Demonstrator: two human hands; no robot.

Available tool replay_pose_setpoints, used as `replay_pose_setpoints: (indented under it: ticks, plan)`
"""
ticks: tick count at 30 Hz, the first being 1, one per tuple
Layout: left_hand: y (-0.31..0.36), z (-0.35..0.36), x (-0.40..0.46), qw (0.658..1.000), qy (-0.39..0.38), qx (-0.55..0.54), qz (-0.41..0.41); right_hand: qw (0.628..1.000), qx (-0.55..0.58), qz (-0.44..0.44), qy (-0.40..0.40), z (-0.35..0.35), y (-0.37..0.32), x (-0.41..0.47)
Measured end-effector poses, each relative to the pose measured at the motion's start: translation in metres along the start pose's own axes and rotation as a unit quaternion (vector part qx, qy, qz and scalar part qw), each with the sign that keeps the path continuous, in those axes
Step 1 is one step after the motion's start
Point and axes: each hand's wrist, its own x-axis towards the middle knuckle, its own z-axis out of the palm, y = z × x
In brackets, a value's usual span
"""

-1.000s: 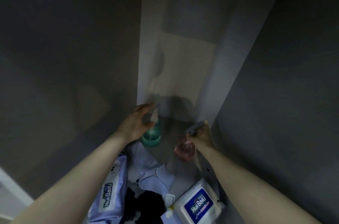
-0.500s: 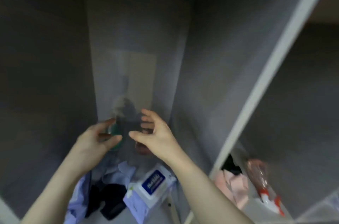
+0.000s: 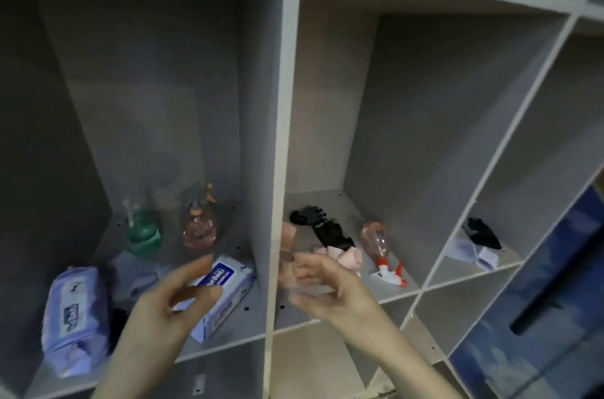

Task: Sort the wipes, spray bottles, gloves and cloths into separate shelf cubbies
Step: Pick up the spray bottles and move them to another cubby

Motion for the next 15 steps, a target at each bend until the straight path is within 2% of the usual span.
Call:
replay_pose_setpoints:
  ticks: [7,15]
  plan:
    - [0.025,0.069,-0.038,1.0,-0.02,-0.017,-0.006,0.997,-0.019,0.06,0.047,-0.055,0.033,-0.049]
    - [0.032,0.149,-0.017,0.997,-0.055,0.036,-0.027,0.991,0.006,0.09,0.102,-0.138,0.097,-0.049]
